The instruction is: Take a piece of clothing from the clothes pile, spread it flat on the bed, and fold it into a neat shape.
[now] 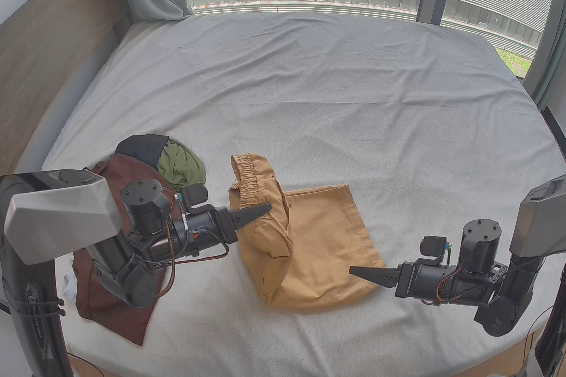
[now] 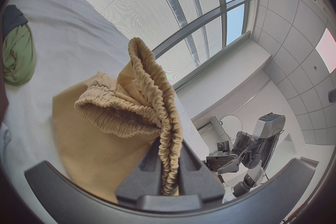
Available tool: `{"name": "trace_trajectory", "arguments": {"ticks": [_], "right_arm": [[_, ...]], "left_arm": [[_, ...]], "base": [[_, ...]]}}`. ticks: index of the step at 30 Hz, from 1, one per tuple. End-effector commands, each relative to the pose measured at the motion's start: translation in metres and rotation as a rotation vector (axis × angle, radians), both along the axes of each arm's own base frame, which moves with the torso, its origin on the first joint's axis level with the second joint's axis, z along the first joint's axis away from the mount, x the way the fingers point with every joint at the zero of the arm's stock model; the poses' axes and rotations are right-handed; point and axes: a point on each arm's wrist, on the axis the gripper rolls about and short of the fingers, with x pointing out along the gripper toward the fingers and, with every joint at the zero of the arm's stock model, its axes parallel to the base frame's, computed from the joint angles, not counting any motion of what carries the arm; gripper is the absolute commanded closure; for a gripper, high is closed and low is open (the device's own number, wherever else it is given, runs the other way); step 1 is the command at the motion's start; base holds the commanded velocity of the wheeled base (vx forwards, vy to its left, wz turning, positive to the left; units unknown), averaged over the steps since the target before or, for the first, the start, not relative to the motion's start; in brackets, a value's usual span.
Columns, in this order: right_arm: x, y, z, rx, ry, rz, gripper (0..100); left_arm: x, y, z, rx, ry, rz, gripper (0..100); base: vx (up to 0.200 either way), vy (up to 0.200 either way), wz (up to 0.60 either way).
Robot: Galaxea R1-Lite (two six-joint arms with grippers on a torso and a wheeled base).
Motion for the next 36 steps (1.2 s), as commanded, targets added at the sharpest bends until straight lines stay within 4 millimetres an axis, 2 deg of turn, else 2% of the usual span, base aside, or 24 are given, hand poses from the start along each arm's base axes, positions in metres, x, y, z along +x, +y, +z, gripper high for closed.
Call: {"name": "trace_trajectory", "arguments": {"ticks": [1, 11, 17, 26, 36], "right_arm": [[0.001, 0.0, 0.001, 0.003, -0.005, -0.002, 0], [0.001, -0.001, 0.002, 0.005, -0.01, -0.004, 0], [0.003, 0.0, 0.003, 0.008, -0.017, -0.005, 0], [0.005, -0.004, 0.008, 0.018, -0.037, -0.021, 0], [0.005, -0.004, 0.008, 0.018, -0.037, -0.022, 0]], "left_arm": [[0.005, -0.013, -0.015, 0.008, 0.022, -0.015, 100], [0.004, -0.031, -0.024, -0.004, 0.054, -0.06, 100], [0.01, -0.048, -0.031, -0.029, 0.075, -0.086, 100], [0.013, -0.071, -0.059, -0.023, 0.116, -0.103, 100], [0.013, -0.077, -0.067, -0.015, 0.119, -0.106, 100]], "base": [[0.0, 0.0, 0.0], [0.0, 0.0, 0.0], [0.0, 0.0, 0.0], [0.0, 0.0, 0.0], [0.0, 0.0, 0.0]]}}
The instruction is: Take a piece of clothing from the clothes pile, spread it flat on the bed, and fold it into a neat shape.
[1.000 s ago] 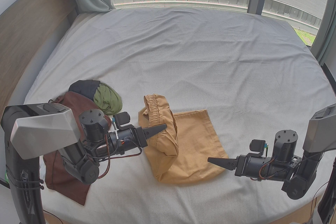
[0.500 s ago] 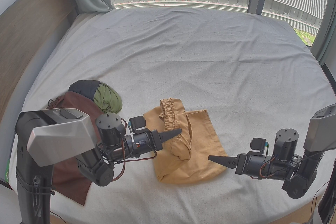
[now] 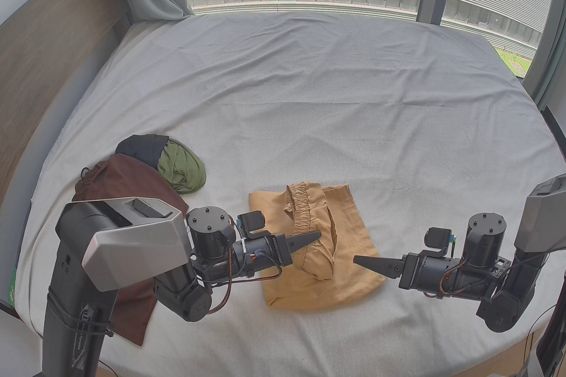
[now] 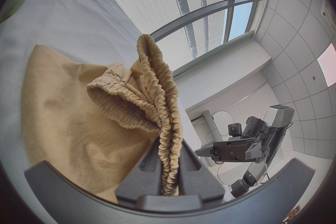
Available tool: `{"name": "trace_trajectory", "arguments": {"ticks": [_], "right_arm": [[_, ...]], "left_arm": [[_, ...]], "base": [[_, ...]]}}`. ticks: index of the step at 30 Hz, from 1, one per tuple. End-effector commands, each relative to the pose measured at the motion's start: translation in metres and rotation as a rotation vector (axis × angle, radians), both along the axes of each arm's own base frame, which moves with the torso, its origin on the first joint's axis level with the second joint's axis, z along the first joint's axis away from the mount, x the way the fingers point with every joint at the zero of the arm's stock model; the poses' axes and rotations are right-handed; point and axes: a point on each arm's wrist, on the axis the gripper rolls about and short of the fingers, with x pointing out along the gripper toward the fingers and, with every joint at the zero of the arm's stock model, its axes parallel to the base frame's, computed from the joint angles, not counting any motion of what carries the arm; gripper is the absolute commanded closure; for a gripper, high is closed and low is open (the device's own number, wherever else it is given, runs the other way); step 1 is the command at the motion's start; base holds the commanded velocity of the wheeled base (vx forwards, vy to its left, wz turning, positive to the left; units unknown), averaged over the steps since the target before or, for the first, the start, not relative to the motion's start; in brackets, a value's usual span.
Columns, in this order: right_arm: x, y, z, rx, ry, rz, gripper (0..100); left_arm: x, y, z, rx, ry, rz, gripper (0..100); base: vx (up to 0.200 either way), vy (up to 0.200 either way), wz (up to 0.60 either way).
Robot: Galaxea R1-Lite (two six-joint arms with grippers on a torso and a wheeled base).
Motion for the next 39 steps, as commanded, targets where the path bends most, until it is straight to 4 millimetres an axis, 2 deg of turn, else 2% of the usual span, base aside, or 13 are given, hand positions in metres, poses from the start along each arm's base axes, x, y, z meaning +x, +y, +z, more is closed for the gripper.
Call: {"name": "trace_trajectory", "arguments": {"ticks": [1, 3, 4, 15, 21, 26, 33, 34, 39], "right_arm": [[0.0, 0.0, 0.001, 0.001, -0.002, 0.0, 0], [0.0, 0.0, 0.001, 0.001, -0.002, 0.0, 0], [0.0, 0.0, 0.001, 0.001, -0.002, 0.0, 0], [0.0, 0.0, 0.0, 0.0, 0.0, 0.001, 0], [0.0, 0.002, -0.002, -0.002, 0.003, 0.006, 0], [0.009, 0.006, -0.003, 0.006, -0.008, -0.001, 0], [0.026, 0.008, -0.023, -0.005, 0.027, -0.024, 0], [0.033, 0.008, -0.033, -0.008, 0.046, -0.034, 0], [0.041, 0.007, -0.061, -0.03, 0.119, -0.053, 0]], "left_arm": [[0.0, -0.001, -0.006, 0.007, 0.012, -0.002, 100], [0.0, -0.002, -0.007, 0.008, 0.013, -0.002, 100], [0.0, -0.002, -0.007, 0.008, 0.013, -0.002, 0], [0.0, -0.001, -0.004, 0.015, -0.015, 0.017, 0], [-0.007, 0.009, 0.018, 0.018, -0.053, 0.045, 0], [-0.011, 0.029, 0.032, 0.038, -0.087, 0.073, 0], [-0.008, 0.067, 0.046, 0.063, -0.132, 0.146, 0], [-0.012, 0.081, 0.052, 0.066, -0.125, 0.158, 0], [-0.025, 0.111, 0.073, 0.075, -0.155, 0.211, 0]], "base": [[0.0, 0.0, 0.0], [0.0, 0.0, 0.0], [0.0, 0.0, 0.0], [0.0, 0.0, 0.0], [0.0, 0.0, 0.0], [0.0, 0.0, 0.0], [0.0, 0.0, 0.0], [0.0, 0.0, 0.0], [0.0, 0.0, 0.0]]}}
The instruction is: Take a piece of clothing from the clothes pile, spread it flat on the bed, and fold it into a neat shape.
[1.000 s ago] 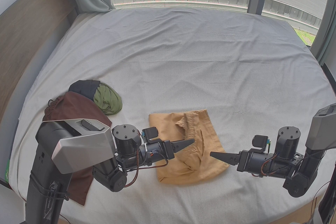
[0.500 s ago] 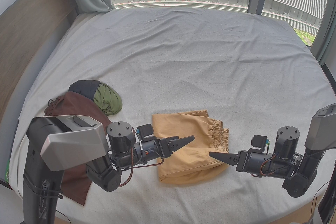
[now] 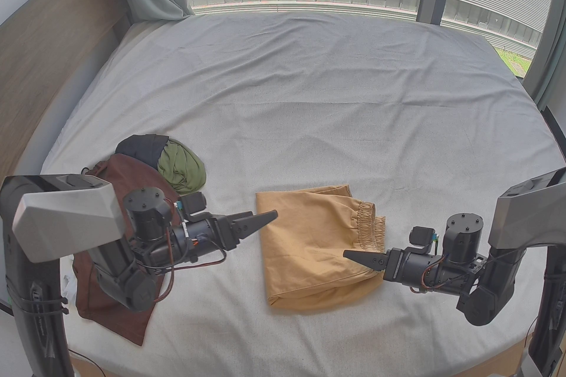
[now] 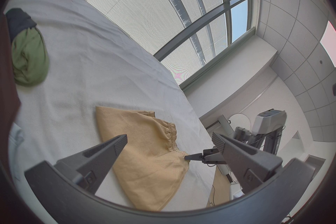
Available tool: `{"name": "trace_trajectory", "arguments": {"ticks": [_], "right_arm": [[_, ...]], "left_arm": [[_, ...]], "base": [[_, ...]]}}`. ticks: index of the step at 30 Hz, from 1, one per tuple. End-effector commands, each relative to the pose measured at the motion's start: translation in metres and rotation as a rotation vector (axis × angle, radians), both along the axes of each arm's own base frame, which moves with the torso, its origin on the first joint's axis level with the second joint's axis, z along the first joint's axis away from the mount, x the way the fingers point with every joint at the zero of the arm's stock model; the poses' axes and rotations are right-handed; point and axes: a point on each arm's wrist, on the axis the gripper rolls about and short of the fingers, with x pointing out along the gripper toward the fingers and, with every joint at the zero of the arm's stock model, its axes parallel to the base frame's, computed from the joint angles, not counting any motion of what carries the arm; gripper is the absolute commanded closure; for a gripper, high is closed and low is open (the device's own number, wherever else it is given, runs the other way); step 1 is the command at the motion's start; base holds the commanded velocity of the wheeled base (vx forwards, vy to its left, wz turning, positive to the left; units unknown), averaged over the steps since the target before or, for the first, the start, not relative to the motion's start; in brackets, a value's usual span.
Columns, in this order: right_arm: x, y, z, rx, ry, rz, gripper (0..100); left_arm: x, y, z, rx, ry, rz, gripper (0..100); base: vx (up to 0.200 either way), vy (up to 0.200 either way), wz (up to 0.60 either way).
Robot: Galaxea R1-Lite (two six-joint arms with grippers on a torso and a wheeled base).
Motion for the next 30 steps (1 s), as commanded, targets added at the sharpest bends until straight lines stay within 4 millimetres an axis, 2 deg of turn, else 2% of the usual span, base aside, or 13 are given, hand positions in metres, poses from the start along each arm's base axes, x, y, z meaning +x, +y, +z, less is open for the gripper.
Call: {"name": "trace_trajectory", "arguments": {"ticks": [1, 3, 4, 5, 8, 19, 22, 30], "right_arm": [[0.01, -0.001, -0.036, -0.033, 0.089, -0.019, 0], [0.009, 0.0, -0.037, -0.035, 0.094, -0.016, 0], [0.009, 0.0, -0.037, -0.035, 0.094, -0.016, 0], [0.008, 0.0, -0.038, -0.037, 0.098, -0.014, 0], [0.009, -0.001, -0.041, -0.041, 0.106, -0.017, 0], [0.011, 0.0, -0.056, -0.074, 0.127, -0.06, 0], [0.009, 0.002, -0.051, -0.071, 0.122, -0.053, 0], [-0.005, 0.001, -0.005, -0.026, 0.026, -0.035, 0]], "left_arm": [[-0.014, 0.036, 0.03, -0.002, -0.049, 0.055, 0], [-0.019, 0.05, 0.031, 0.007, -0.042, 0.048, 0], [-0.019, 0.05, 0.031, 0.007, -0.042, 0.048, 0], [-0.027, 0.062, 0.027, 0.029, -0.034, 0.033, 0], [-0.033, 0.075, 0.021, 0.067, -0.037, 0.035, 0], [-0.031, 0.088, 0.011, 0.119, -0.07, 0.046, 0], [-0.03, 0.091, 0.012, 0.118, -0.071, 0.053, 0], [-0.03, 0.096, 0.013, 0.126, -0.088, 0.066, 0]], "base": [[0.0, 0.0, 0.0], [0.0, 0.0, 0.0], [0.0, 0.0, 0.0], [0.0, 0.0, 0.0], [0.0, 0.0, 0.0], [0.0, 0.0, 0.0], [0.0, 0.0, 0.0], [0.0, 0.0, 0.0]]}}
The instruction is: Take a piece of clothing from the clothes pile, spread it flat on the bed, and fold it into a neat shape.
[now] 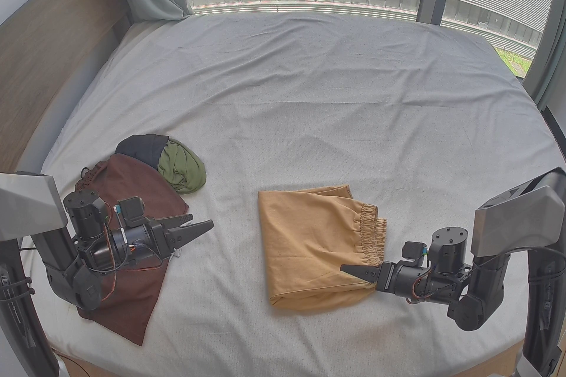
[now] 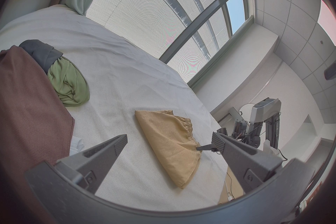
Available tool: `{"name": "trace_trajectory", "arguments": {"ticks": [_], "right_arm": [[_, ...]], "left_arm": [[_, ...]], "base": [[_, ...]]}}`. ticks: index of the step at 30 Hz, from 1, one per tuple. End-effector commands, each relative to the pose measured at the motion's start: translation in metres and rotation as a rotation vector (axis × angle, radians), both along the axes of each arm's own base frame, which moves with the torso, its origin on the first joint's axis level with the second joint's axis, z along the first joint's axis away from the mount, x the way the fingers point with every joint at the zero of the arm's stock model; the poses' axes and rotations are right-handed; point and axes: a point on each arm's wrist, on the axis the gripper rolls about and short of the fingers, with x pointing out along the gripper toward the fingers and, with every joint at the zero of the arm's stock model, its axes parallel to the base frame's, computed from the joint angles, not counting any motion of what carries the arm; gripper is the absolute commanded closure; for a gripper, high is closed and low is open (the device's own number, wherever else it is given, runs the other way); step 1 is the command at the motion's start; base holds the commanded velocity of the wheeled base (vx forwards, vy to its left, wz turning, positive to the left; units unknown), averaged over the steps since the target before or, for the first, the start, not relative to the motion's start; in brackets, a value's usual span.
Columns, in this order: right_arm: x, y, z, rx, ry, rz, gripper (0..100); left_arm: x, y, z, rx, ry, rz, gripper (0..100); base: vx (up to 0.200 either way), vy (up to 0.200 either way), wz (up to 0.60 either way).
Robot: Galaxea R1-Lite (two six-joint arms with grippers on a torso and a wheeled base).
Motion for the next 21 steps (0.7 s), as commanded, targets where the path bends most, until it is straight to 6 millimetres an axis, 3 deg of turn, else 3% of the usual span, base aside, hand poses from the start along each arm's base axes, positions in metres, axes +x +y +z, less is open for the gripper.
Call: {"name": "trace_trajectory", "arguments": {"ticks": [1, 7, 21], "right_arm": [[-0.011, -0.001, 0.037, 0.041, -0.088, 0.013, 0], [-0.013, -0.002, 0.053, 0.065, -0.134, 0.017, 0], [-0.017, -0.003, 0.056, 0.063, -0.139, 0.025, 0]], "left_arm": [[0.0, 0.002, 0.001, 0.013, -0.02, 0.006, 0], [-0.001, 0.002, -0.002, 0.048, -0.047, -0.003, 0], [-0.009, 0.004, -0.008, 0.108, -0.089, -0.041, 0]], "base": [[0.0, 0.0, 0.0], [0.0, 0.0, 0.0], [0.0, 0.0, 0.0]]}}
